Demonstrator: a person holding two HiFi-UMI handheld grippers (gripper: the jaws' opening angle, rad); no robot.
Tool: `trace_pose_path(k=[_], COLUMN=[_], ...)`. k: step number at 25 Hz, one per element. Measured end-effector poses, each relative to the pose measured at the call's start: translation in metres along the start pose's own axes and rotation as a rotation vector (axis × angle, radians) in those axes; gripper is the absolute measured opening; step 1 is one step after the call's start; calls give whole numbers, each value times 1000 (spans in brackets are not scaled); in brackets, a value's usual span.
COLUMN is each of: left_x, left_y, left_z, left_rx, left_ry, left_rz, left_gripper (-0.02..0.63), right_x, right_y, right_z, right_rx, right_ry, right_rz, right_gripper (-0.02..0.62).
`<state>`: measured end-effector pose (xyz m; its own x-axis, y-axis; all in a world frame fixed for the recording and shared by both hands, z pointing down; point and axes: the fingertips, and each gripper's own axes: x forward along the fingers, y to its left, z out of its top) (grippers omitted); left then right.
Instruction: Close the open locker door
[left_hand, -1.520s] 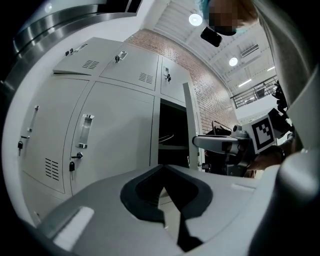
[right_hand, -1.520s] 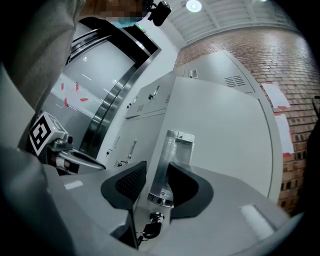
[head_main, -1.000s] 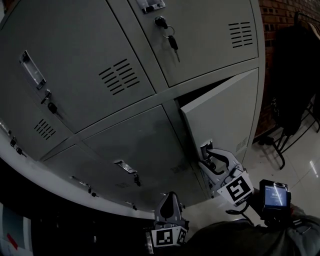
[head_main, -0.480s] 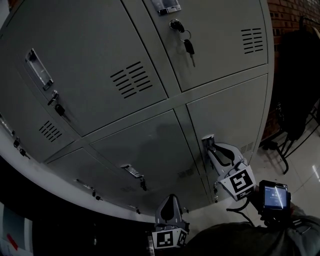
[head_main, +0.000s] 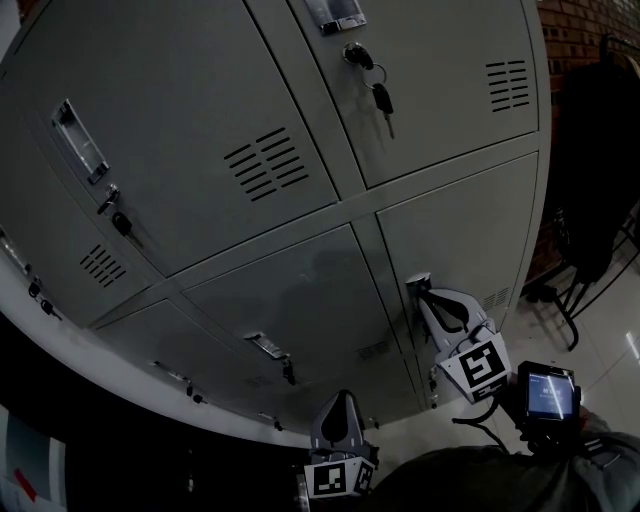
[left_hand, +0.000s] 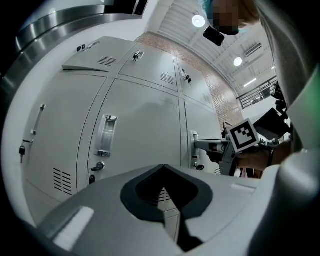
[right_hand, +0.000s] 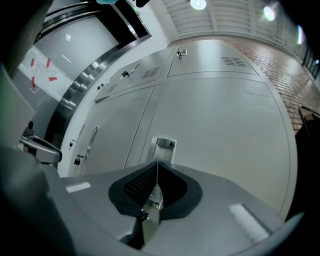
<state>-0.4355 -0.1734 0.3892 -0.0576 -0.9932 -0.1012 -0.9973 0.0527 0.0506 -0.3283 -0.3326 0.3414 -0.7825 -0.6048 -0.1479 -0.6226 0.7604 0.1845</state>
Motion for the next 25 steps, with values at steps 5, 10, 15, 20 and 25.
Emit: trace_pose_path(k=[5, 10, 15, 20, 25], left_x=[-3, -6, -7, -10, -12], left_y=[1, 0, -2, -11, -20], left_z=[0, 0, -2, -3, -10], left_rx=[0, 3, 1, -21, -21], left_ry=[-1, -6, -6, 17, 39], left_rz=[7, 11, 7, -12, -52], left_gripper=[2, 2, 2, 2, 2], right_x=[0, -1, -6, -20, -42], right_y=[-1, -2, 0, 3, 4], right_z=[0, 0, 5, 5, 0], right_rx=[0, 2, 4, 1, -4], right_ry=[1, 2, -7, 7, 42], right_rz=[-5, -10, -12, -19, -37], right_gripper=[14, 20, 32, 32, 32])
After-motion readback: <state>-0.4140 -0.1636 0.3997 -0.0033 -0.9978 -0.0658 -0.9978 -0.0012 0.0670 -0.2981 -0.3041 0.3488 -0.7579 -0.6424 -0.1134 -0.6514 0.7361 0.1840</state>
